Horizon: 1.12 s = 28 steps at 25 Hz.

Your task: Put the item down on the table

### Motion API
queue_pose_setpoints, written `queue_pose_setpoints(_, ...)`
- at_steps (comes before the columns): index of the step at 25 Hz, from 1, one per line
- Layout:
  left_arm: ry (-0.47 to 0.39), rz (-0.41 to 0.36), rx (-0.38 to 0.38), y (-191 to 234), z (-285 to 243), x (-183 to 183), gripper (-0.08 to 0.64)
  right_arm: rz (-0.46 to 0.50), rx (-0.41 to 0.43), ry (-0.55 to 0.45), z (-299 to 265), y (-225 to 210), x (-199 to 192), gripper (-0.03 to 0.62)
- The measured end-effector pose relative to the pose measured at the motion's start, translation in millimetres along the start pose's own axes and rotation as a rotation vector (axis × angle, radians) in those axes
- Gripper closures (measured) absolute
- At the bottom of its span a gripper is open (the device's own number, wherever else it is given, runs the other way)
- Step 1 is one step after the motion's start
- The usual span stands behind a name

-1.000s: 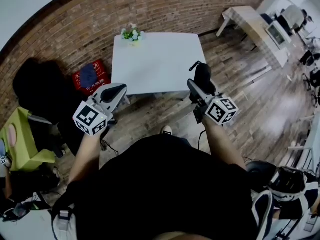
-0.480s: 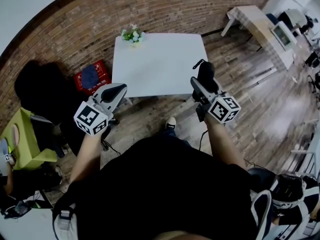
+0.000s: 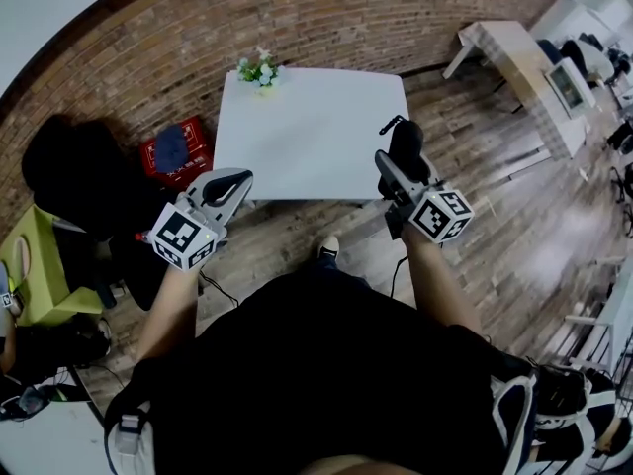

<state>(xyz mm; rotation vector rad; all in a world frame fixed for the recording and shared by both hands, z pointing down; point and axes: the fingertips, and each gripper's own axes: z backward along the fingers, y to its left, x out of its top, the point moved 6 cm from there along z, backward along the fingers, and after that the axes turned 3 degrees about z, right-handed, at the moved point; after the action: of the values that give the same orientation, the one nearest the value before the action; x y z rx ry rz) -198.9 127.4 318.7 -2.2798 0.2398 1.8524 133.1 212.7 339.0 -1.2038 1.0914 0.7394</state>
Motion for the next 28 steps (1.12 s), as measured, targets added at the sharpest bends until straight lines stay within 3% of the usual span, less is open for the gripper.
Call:
queue_pose_setpoints(11, -0.04, 0.02, 0.035, 8.4, -18.6, 9.6, 0.549, -0.017, 0.063, 0.002, -27.8, -12.5, -0.2, 0.241)
queue_pose_setpoints(28, -0.036, 0.056, 0.075, 21.7, -37.3, -3.7, 0.551, -0.037, 0.058, 0.013, -31.4, -41.7, -4.6, 0.241)
